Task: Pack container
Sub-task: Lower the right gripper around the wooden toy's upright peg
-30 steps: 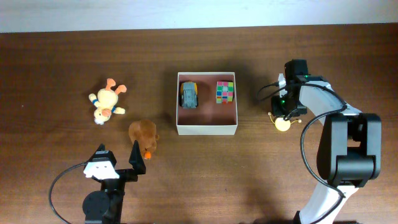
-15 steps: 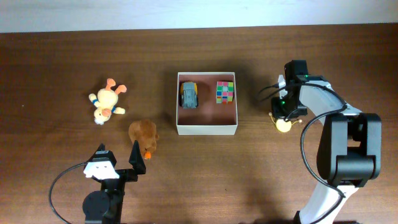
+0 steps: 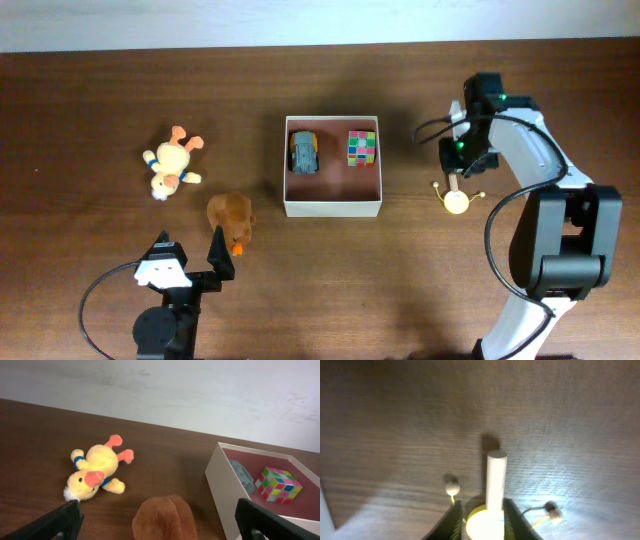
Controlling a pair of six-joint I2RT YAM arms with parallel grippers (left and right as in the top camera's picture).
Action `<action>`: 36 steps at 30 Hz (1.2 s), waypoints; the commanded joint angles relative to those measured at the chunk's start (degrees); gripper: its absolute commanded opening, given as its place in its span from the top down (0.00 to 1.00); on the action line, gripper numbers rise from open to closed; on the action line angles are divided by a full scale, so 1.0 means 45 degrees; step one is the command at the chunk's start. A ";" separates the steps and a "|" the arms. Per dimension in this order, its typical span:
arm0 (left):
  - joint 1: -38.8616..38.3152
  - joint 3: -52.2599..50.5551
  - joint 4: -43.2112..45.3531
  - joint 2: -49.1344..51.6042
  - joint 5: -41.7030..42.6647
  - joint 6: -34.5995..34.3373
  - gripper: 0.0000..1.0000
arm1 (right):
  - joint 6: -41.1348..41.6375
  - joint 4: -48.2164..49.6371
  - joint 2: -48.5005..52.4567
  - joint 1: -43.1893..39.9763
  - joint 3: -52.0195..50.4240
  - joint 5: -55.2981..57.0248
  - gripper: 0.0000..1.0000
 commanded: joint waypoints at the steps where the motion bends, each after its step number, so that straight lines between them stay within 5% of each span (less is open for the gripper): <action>1: 0.0063 -0.0073 0.0005 -0.0063 0.0136 0.0248 0.01 | -0.0078 -0.0097 0.0068 -0.0039 0.0685 -0.0175 0.67; 36: 0.0063 -0.0073 0.0005 -0.0058 0.0141 0.0248 0.01 | -0.0583 0.1744 0.1350 -0.0034 -0.1229 0.0165 0.70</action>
